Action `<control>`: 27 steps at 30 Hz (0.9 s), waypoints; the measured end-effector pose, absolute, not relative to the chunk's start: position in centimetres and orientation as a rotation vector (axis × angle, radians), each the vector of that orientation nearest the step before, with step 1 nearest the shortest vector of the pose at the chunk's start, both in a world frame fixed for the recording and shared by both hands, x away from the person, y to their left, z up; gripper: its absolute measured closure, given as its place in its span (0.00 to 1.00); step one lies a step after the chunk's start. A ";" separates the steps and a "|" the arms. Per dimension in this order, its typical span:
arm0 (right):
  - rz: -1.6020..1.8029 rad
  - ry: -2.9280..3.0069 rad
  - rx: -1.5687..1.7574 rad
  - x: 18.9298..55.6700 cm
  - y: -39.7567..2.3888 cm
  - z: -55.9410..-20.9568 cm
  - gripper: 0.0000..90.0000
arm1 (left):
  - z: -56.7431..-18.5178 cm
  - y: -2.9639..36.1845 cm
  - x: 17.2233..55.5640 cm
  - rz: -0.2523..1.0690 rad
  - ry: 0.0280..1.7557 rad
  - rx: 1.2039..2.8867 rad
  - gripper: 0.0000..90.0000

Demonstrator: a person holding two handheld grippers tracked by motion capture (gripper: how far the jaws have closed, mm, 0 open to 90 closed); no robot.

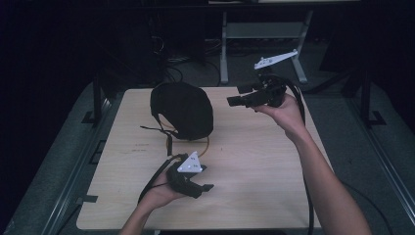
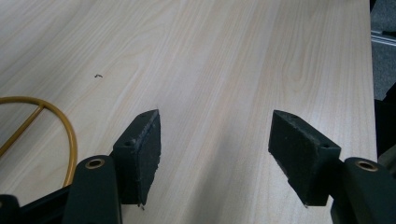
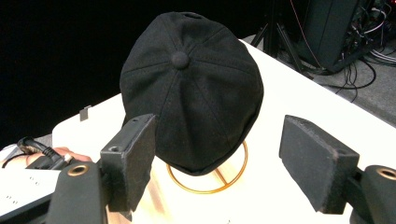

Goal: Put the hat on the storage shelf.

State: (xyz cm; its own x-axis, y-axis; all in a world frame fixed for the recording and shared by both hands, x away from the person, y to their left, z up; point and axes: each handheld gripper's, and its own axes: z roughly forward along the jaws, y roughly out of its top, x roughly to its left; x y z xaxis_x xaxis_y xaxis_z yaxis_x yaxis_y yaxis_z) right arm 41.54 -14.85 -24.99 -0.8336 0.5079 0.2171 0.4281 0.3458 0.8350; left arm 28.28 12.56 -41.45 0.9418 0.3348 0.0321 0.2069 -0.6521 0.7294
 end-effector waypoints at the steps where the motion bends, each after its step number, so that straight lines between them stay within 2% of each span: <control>1: 1.521 2.509 0.874 41.5 -15.0 -25.0 0.29 | -41.5 12.6 28.3 0.208 0.383 2.301 0.38; 27: 1.501 2.506 0.954 39.2 -18.9 -28.3 0.26 | -41.6 12.6 28.3 0.213 0.397 2.305 0.36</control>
